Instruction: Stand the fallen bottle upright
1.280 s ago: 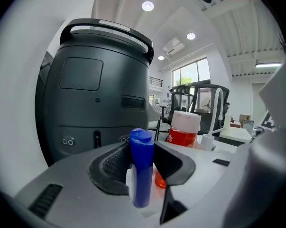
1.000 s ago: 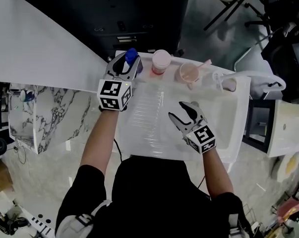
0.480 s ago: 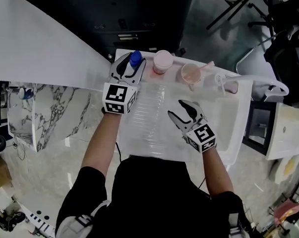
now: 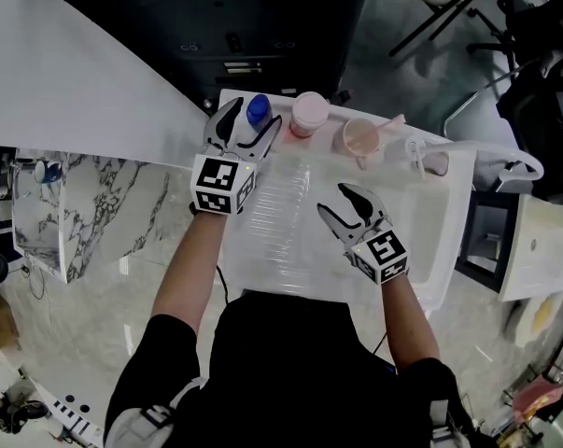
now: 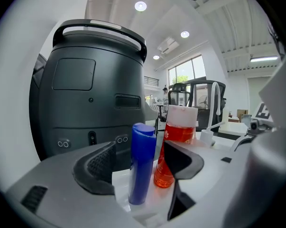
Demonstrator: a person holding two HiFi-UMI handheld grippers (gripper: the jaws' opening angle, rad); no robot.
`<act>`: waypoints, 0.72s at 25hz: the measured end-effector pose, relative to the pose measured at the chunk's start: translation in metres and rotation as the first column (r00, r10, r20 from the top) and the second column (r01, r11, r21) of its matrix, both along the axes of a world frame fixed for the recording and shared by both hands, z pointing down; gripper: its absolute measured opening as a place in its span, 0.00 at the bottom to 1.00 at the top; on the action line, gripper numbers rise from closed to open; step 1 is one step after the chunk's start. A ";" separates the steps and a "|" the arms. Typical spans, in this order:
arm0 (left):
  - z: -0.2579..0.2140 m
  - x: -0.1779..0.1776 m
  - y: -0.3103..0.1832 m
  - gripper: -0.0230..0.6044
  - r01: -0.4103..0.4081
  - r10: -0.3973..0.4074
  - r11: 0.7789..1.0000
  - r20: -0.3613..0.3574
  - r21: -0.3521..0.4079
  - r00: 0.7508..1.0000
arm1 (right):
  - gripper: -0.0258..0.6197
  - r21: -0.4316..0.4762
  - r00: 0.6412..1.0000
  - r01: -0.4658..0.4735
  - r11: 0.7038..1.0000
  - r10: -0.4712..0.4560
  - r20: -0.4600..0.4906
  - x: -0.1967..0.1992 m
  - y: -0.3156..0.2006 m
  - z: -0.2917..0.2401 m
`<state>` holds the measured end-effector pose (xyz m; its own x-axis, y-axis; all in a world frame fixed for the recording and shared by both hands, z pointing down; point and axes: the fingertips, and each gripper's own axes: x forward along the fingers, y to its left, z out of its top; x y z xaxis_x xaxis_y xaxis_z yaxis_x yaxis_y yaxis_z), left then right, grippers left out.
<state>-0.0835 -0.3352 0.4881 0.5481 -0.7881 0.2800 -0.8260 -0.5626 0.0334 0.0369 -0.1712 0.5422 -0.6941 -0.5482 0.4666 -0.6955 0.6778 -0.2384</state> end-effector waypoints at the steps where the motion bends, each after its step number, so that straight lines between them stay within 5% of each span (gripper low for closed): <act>1: -0.001 -0.001 0.002 0.55 0.000 0.000 1.000 -0.006 0.000 1.000 | 0.43 0.006 1.000 -0.005 1.000 0.005 0.000 0.000 0.000 -0.001; 7: -0.010 -0.003 0.022 0.56 -0.020 0.021 1.000 -0.032 0.010 0.999 | 0.43 0.058 0.997 -0.072 0.996 0.073 -0.005 0.010 -0.001 -0.011; 18: -0.040 -0.021 0.077 0.56 0.075 -0.072 0.996 -0.077 0.042 0.994 | 0.35 0.190 0.983 -0.181 0.965 0.175 0.047 0.047 0.004 -0.064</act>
